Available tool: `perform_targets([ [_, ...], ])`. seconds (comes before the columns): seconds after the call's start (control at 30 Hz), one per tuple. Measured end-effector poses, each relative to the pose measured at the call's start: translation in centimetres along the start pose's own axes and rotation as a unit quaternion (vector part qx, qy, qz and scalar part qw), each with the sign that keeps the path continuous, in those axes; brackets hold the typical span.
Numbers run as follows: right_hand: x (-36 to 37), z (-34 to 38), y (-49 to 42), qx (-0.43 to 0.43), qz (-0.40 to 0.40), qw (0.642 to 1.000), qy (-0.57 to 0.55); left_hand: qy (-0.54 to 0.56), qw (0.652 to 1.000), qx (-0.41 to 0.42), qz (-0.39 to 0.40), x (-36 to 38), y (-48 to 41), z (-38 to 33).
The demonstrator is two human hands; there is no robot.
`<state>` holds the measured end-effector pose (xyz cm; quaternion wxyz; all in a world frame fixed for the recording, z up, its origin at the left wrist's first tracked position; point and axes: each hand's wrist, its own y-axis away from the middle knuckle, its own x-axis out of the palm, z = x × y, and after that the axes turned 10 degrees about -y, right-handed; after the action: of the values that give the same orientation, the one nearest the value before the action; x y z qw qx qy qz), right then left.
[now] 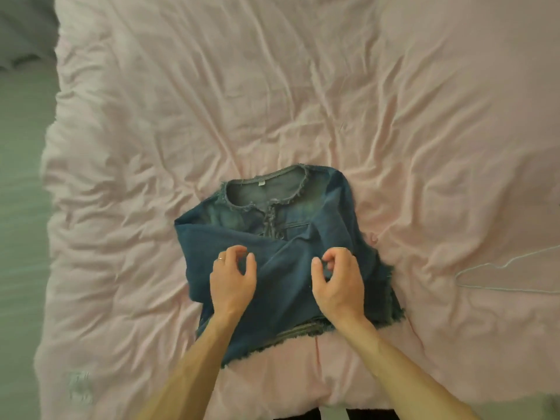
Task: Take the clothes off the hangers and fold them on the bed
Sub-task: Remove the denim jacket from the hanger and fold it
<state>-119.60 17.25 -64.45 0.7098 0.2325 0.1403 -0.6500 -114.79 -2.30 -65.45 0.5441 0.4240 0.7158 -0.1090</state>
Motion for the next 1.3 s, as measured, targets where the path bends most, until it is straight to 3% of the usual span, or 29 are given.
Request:
perform_targets([
  [0.1,2.5,0.7,0.8,-0.070,0.198,0.968,0.140,-0.076,0.997,-0.024,-0.008,-0.7,3.3,5.2],
  [0.2,4.2,1.2,1.2,-0.051,0.325,0.907,0.263,-0.167,0.985,-0.032,0.038,-0.8,5.6,8.2],
  [0.37,5.6,1.4,2.7,-0.085,0.351,0.875,0.322,-0.063,0.986,-0.156,0.006,-1.2,8.1,13.1],
  [0.47,5.7,0.7,3.2,-0.101,0.342,0.872,0.335,-0.017,0.985,-0.154,0.074,-1.3,9.0,13.5],
  [0.6,6.1,0.8,3.1,-0.108,0.352,0.865,0.342,-0.003,0.990,-0.115,0.081,-1.5,8.7,11.4],
  [0.63,6.2,1.1,2.9,-0.109,0.350,0.865,0.344,0.042,0.988,-0.132,0.071,-1.7,8.6,10.6],
  [0.7,6.3,1.8,2.0,-0.103,0.347,0.866,0.344,0.234,0.947,-0.218,0.033,-2.1,8.6,9.4],
  [0.77,6.3,2.6,0.8,-0.086,0.351,0.862,0.356,0.395,0.867,-0.304,-0.017,-3.0,8.5,9.0],
  [0.9,6.3,3.4,-1.1,-0.084,0.326,0.846,0.414,0.528,0.733,-0.398,-0.160,-4.8,8.3,10.3],
  [0.93,6.1,3.3,-1.4,-0.074,0.331,0.839,0.426,0.521,0.734,-0.402,-0.165,-4.8,8.5,11.1],
  [1.03,5.6,2.5,-1.8,-0.013,0.380,0.813,0.441,0.327,0.852,-0.405,-0.058,-3.7,9.7,13.8],
  [1.07,5.3,2.2,-1.8,0.003,0.391,0.808,0.441,0.272,0.870,-0.410,-0.041,-3.3,10.1,14.7],
  [1.1,5.1,1.8,-1.8,0.016,0.397,0.807,0.437,0.263,0.871,-0.414,-0.032,-3.2,10.3,15.4],
  [1.17,4.6,1.1,-1.8,0.036,0.396,0.811,0.430,0.362,0.829,-0.425,-0.025,-3.8,10.3,15.6],
  [1.2,4.3,0.8,-1.8,0.042,0.393,0.814,0.426,0.412,0.809,-0.419,-0.003,-4.3,10.3,15.4],
  [1.3,3.9,-0.2,-1.8,0.034,0.374,0.826,0.419,0.456,0.790,-0.397,0.097,-5.1,10.6,15.1],
])
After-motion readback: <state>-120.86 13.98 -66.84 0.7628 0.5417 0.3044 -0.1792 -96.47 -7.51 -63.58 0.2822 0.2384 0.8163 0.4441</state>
